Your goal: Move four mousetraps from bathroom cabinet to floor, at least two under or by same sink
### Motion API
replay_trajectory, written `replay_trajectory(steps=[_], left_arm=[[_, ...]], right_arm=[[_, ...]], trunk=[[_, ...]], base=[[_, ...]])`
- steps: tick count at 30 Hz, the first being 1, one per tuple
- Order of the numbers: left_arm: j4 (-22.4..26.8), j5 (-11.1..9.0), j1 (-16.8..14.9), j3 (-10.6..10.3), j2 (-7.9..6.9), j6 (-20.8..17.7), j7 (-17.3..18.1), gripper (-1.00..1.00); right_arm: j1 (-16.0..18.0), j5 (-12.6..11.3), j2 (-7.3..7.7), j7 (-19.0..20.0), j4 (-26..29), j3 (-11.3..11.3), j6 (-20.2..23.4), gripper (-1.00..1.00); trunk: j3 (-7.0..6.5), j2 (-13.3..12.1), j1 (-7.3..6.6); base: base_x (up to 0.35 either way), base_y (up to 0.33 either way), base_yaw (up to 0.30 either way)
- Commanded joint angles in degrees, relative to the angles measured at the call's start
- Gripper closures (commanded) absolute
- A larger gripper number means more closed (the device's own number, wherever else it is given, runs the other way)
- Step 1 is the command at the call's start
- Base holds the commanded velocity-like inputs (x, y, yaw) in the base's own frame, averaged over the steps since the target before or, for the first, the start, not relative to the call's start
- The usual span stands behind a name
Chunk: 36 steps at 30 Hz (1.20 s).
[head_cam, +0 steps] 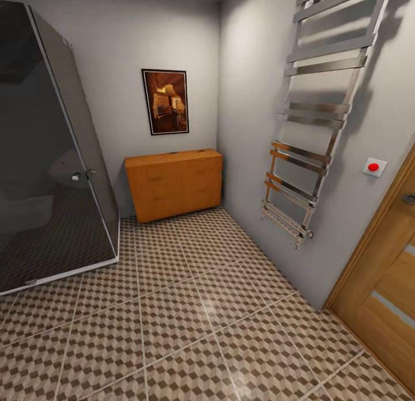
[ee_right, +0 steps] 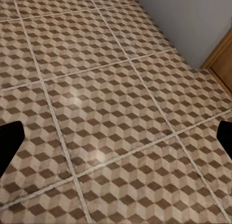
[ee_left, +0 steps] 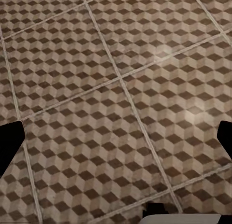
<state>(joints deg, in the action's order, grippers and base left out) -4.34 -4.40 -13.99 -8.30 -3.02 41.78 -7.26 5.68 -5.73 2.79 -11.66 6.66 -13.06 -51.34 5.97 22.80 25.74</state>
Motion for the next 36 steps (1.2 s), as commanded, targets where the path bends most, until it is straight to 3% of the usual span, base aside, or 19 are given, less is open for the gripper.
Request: replay_trajectory(steps=[1,11,25,36], left_arm=[[-0.23,-0.44,-0.13,-0.49,0.03,0.32,-0.08,-1.0],[-0.23,-0.44,-0.16,-0.49,0.03,0.36,-0.04,-1.0],[-0.17,-0.44,-0.13,-0.49,0.03,0.41,-0.04,-1.0],[-0.17,-0.44,-0.16,-0.49,0.03,0.4,-0.04,-1.0]], right_arm=[[0.03,-0.6,-0.14,-0.03,0.01,-0.47,-0.17,-1.0],[0.03,-0.6,-0.42,-0.03,0.02,-0.47,-0.17,-1.0],[0.03,-0.6,-0.42,0.01,0.01,-0.47,-0.17,-1.0],[0.03,-0.6,-0.42,0.05,0.02,-0.47,-0.17,-1.0]], trunk=[[0.15,0.12,0.04],[0.47,0.12,0.04],[1.07,0.12,0.04],[1.18,0.12,0.04]], base=[[0.093,0.005,0.235],[0.095,-0.023,0.234],[0.156,-0.159,0.201],[0.23,-0.207,0.039]])
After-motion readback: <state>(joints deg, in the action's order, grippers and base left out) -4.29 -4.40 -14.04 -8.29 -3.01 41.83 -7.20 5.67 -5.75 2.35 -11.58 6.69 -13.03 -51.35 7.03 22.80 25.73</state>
